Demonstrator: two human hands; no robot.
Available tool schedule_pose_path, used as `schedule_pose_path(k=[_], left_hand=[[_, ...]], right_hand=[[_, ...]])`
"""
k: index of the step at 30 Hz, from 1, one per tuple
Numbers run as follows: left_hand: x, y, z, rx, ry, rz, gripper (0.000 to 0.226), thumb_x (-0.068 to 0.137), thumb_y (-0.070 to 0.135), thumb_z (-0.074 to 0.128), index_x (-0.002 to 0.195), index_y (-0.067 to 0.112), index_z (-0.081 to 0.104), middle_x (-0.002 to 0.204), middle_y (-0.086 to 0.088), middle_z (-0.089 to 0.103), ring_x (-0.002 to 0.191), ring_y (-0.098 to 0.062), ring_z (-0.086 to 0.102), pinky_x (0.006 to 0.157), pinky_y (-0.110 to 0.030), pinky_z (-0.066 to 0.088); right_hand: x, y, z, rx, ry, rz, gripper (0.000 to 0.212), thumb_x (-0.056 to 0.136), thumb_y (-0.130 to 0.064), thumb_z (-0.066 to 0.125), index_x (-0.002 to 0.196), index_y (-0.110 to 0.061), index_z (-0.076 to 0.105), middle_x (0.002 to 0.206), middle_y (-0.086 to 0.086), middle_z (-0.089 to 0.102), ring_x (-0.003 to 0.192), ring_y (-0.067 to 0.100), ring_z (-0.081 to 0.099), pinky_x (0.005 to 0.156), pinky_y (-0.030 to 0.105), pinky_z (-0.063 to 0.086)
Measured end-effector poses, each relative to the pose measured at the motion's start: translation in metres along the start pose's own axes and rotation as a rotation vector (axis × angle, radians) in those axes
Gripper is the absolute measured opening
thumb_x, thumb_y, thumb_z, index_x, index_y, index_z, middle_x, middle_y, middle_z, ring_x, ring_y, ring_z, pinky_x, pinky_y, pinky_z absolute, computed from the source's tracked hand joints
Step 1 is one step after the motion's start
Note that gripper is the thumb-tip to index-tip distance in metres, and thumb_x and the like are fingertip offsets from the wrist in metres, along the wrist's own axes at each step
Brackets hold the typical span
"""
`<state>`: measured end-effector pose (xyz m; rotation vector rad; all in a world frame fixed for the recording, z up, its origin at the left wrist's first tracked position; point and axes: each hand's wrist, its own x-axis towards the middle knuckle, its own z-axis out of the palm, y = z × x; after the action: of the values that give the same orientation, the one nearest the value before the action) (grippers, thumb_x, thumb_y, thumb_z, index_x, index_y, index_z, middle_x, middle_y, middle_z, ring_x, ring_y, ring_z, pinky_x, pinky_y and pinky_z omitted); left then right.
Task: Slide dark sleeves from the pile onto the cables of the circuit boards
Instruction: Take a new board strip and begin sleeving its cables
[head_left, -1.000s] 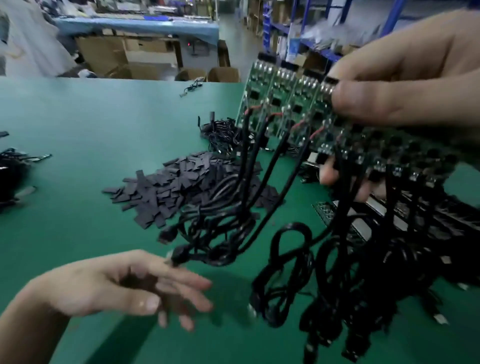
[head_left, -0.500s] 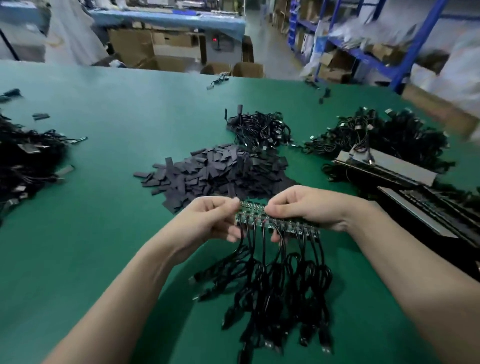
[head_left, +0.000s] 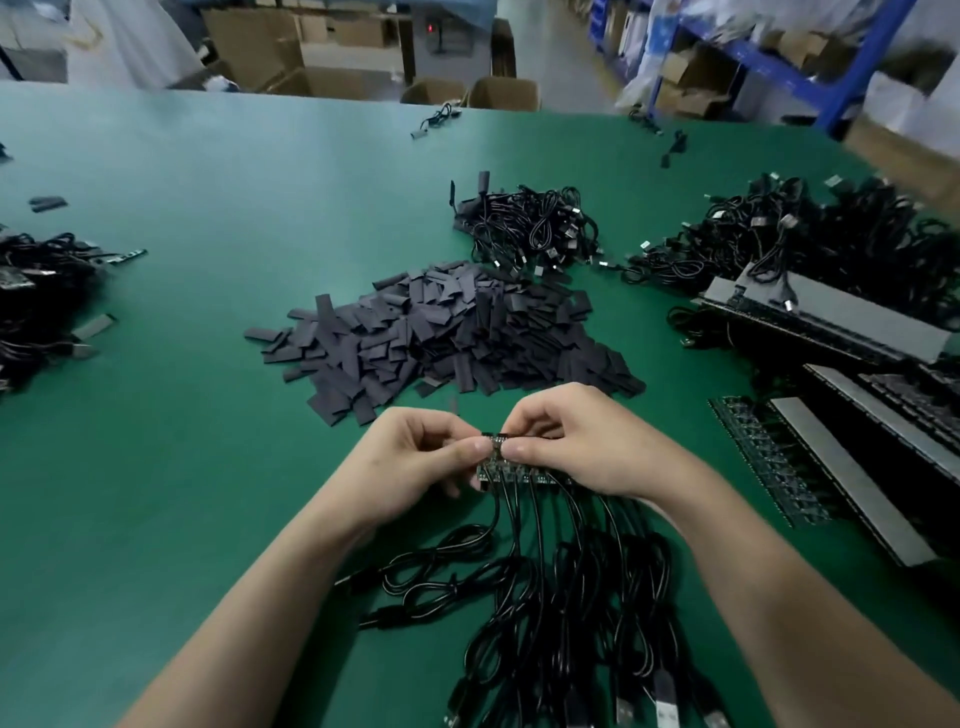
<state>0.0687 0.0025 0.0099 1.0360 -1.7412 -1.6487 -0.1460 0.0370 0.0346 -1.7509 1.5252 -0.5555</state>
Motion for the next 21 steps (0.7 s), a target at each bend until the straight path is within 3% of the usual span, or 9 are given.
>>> schedule_pose_path(k=[6, 9, 14, 18, 21], left_hand=[[0.001, 0.004, -0.001, -0.119, -0.040, -0.023, 0.014, 0.084, 0.023, 0.071, 0.077, 0.013, 0.078, 0.068, -0.010, 0.071, 0.059, -0.012, 0.064, 0.059, -0.019, 0.054], [0.000, 0.006, -0.005, -0.194, -0.036, -0.050, 0.012, 0.083, 0.018, 0.071, 0.078, 0.010, 0.079, 0.071, -0.013, 0.070, 0.059, -0.013, 0.065, 0.059, -0.020, 0.055], [-0.003, 0.010, -0.011, -0.207, 0.001, -0.031, 0.014, 0.082, 0.029, 0.073, 0.083, 0.017, 0.082, 0.074, -0.007, 0.073, 0.065, -0.012, 0.066, 0.063, -0.020, 0.054], [-0.009, 0.015, -0.013, -0.175, 0.159, 0.123, 0.010, 0.082, 0.031, 0.077, 0.080, 0.022, 0.082, 0.064, 0.005, 0.064, 0.061, -0.005, 0.053, 0.058, -0.016, 0.043], [-0.013, 0.029, -0.004, -0.130, 0.165, 0.251, 0.011, 0.085, 0.029, 0.077, 0.078, 0.021, 0.079, 0.065, 0.000, 0.066, 0.061, -0.007, 0.055, 0.057, -0.017, 0.043]], right_hand=[[0.004, 0.008, 0.002, 0.145, -0.039, -0.061, 0.008, 0.093, -0.017, 0.076, 0.088, -0.024, 0.076, 0.087, -0.004, 0.077, 0.082, 0.009, 0.072, 0.078, 0.025, 0.056], [0.006, 0.006, -0.001, 0.219, -0.093, -0.075, 0.008, 0.093, -0.019, 0.076, 0.088, -0.025, 0.076, 0.087, -0.006, 0.077, 0.080, 0.003, 0.069, 0.076, 0.018, 0.052], [0.005, 0.006, -0.004, 0.100, -0.106, -0.006, 0.003, 0.092, -0.032, 0.077, 0.094, -0.030, 0.078, 0.088, -0.014, 0.077, 0.082, -0.002, 0.070, 0.076, 0.018, 0.052], [-0.007, -0.002, 0.013, -0.044, 0.033, -0.051, 0.030, 0.090, -0.058, 0.064, 0.112, -0.039, 0.074, 0.104, -0.028, 0.071, 0.102, -0.013, 0.061, 0.082, 0.013, 0.044], [-0.020, -0.017, 0.024, 0.139, 0.112, -0.125, 0.043, 0.091, -0.065, 0.057, 0.114, -0.034, 0.074, 0.112, -0.024, 0.071, 0.111, -0.008, 0.061, 0.094, 0.019, 0.049]])
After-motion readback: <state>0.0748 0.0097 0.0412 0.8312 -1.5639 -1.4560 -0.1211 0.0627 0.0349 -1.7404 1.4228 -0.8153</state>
